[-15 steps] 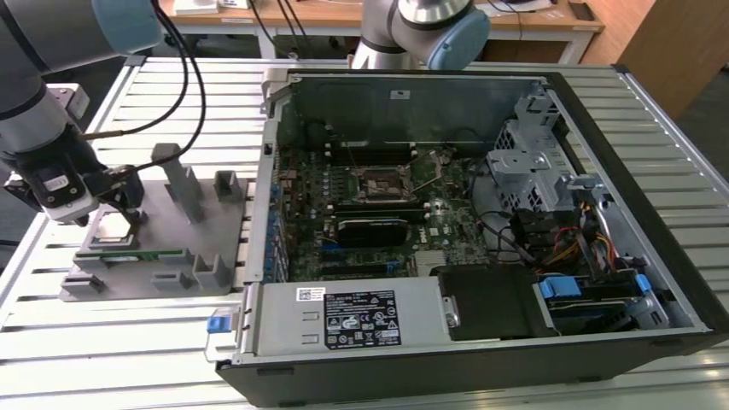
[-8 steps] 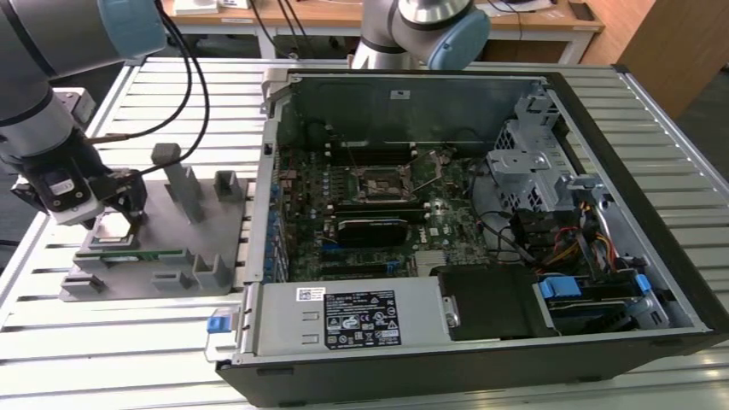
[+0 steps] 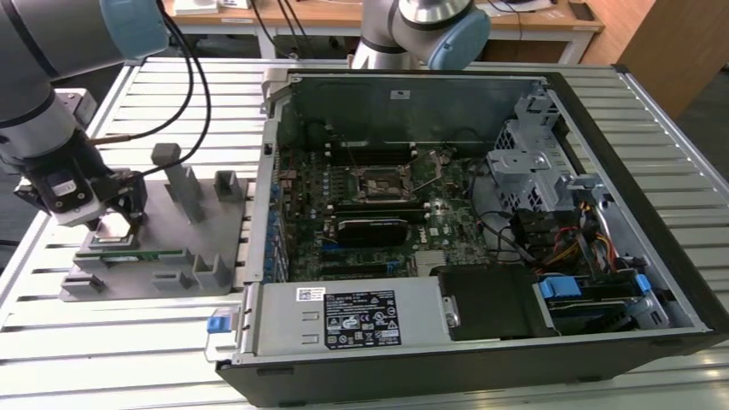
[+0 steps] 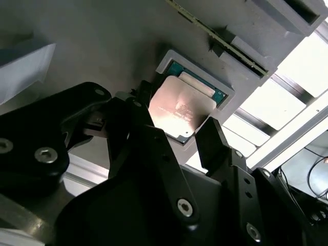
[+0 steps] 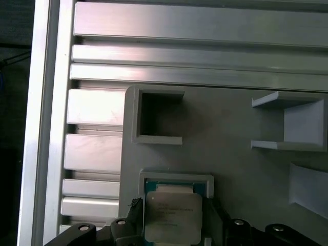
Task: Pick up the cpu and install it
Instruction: 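Pick up the cpu and move it towards the insertion slot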
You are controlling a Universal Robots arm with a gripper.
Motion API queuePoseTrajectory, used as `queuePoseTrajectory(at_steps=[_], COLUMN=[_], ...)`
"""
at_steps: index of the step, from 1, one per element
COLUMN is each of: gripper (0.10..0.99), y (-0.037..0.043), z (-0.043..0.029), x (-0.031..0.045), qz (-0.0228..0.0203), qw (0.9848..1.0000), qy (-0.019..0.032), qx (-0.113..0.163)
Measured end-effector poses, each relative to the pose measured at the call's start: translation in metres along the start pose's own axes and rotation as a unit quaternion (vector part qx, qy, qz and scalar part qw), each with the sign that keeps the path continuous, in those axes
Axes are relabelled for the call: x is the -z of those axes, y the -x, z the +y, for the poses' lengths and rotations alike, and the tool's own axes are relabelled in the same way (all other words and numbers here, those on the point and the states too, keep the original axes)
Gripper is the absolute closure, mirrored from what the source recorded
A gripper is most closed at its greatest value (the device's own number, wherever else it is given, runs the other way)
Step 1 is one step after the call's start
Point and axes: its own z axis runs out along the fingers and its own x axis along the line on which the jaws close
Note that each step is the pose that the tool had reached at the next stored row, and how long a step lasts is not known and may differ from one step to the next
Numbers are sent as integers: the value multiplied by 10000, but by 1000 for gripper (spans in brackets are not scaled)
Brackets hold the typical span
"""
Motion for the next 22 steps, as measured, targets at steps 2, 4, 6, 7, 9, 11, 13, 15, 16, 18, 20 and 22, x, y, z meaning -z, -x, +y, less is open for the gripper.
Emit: queuePoseTrajectory(at_steps=[2,4,6,7,9,11,13,15,16,18,20,22], gripper=[467,467,467,478,549,549,553,557,557,557,557,557], y=[-1,-1,0,2,12,15,15,16,16,16,15,15], z=[-13,-26,-28,-28,-29,-29,-29,-29,-29,-28,-28,-26], x=[0,0,-2,-3,-2,-2,-1,4,9,20,37,63], qz=[0,0,-1,-1,0,0,0,-1,0,0,0,0], qw=[10000,10000,10000,10000,10000,10000,10000,10000,10000,10000,10000,10000], qy=[0,0,0,0,0,0,0,0,0,0,0,0], qx=[0,0,-1,-1,0,-1,-1,0,0,0,0,0])
